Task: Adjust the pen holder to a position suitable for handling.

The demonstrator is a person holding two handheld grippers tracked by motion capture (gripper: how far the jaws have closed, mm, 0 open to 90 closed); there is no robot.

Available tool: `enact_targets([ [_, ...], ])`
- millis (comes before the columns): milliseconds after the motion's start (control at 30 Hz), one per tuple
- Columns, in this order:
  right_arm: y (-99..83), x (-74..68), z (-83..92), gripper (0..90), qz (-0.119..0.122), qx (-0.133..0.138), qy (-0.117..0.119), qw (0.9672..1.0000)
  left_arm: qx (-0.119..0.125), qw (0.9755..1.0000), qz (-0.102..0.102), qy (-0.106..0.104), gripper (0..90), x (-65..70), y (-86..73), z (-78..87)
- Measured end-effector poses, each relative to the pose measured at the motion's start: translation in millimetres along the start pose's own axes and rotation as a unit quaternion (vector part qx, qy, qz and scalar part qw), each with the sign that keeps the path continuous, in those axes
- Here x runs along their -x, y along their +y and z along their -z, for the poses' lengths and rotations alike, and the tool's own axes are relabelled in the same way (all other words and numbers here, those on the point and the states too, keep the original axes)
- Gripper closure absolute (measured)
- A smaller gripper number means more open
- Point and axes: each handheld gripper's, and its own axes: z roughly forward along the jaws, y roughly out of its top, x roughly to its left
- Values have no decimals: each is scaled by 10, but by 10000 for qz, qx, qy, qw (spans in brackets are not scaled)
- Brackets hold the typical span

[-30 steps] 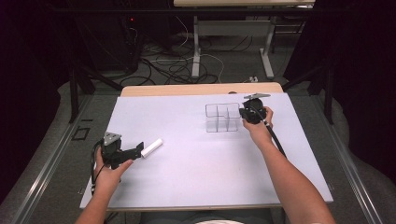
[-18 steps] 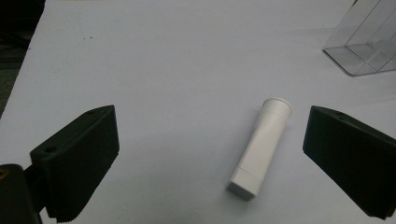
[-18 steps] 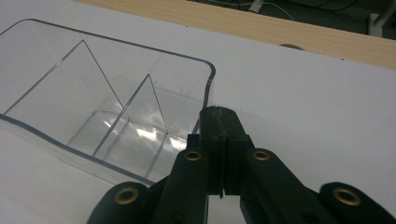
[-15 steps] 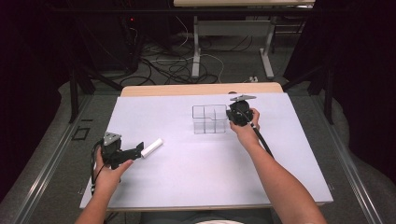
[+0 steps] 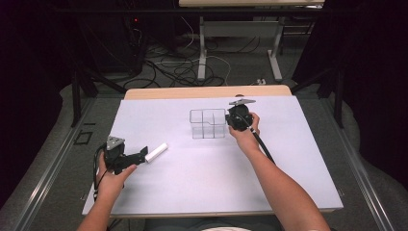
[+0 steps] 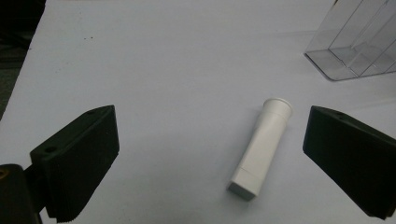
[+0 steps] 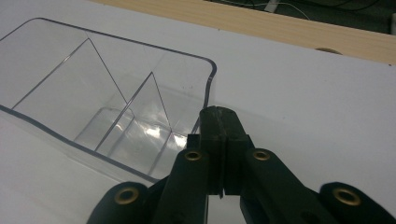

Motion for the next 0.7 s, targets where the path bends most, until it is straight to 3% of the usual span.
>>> enact_targets([
  [133,-2,6,1,900,-11,4,7,10000,-14,10000,-14,3,35,-6,-2,3],
  [300,7,42,31,837,-55,9,79,10000,24,10000,6,17,35,-9,-7,0],
  [600,-3,100,245,721,8,174,346,9993,-34,10000,15,34,35,-5,-10,-3],
  [700,-26,99,317,664,-81,188,414,9989,-52,10000,4,37,36,2,-10,-4],
])
